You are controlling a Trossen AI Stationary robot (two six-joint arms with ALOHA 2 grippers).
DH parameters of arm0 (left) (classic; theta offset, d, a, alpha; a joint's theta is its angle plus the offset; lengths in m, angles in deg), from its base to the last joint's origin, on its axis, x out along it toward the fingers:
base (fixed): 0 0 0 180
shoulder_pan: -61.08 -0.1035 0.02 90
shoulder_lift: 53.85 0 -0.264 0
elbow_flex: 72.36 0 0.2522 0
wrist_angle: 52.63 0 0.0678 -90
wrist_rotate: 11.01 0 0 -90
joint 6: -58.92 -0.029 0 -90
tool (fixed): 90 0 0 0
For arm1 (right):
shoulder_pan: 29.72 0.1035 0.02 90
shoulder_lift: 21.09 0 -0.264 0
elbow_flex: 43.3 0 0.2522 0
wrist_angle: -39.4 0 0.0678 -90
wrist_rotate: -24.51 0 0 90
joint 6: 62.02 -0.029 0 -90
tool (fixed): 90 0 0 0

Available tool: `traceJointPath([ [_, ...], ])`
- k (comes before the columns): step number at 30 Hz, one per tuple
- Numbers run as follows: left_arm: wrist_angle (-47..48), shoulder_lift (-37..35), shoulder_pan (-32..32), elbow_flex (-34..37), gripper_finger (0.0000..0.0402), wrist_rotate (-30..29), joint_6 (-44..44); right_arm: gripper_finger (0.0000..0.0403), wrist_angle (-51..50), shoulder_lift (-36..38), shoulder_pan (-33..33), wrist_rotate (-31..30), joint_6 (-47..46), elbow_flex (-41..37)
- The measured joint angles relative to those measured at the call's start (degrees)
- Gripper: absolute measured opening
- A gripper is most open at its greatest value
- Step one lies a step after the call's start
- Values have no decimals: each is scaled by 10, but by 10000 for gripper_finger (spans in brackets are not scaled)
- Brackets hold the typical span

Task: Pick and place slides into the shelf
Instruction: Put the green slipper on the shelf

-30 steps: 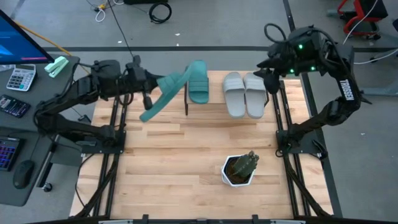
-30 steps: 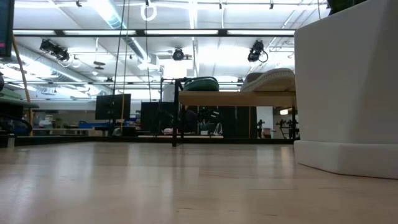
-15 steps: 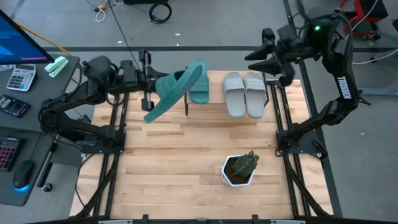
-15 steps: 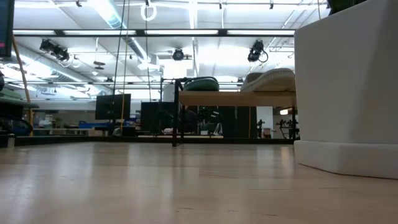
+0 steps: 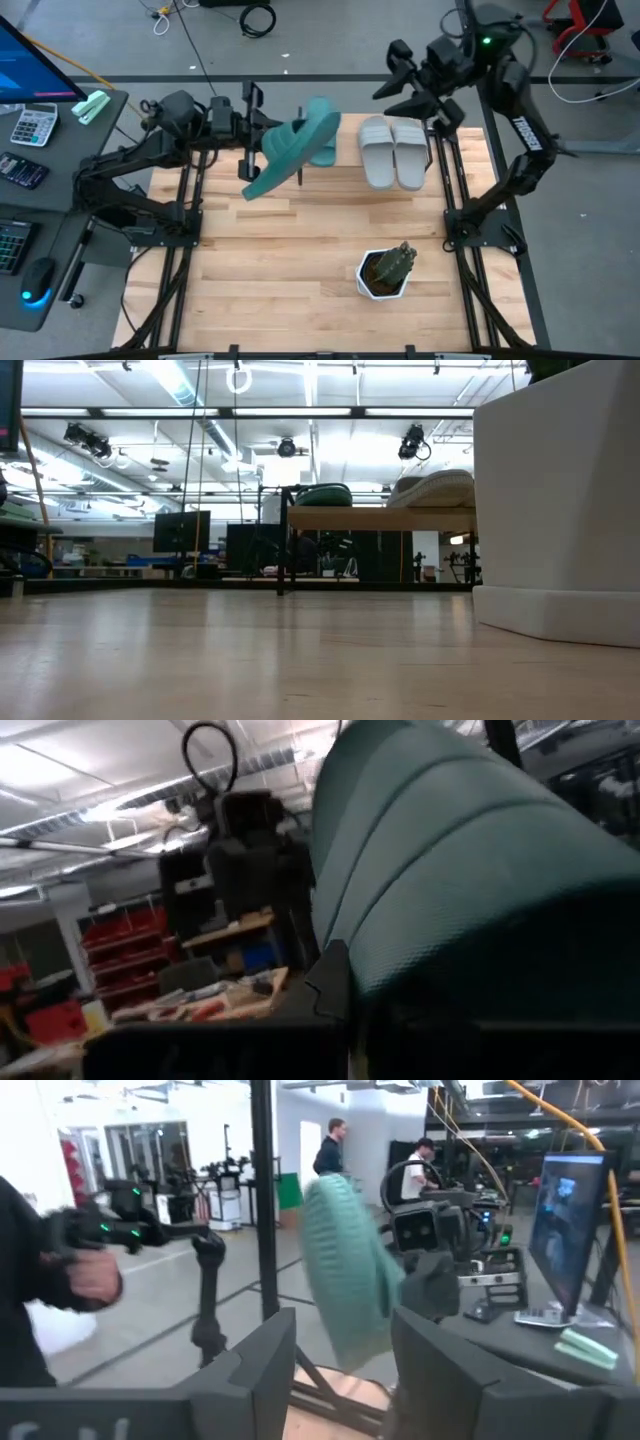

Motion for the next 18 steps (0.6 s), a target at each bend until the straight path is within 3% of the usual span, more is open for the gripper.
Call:
traceJointPath([
  [4,-26,15,5,-1,12,8,9,198,4,-14,11,-6,49,0],
  [11,-29,21,8,-1,12,12,20,276,25,-23,40,-42,103,0],
  [18,-33,35,8,-1,12,15,28,307,103,-24,68,-74,56,0],
])
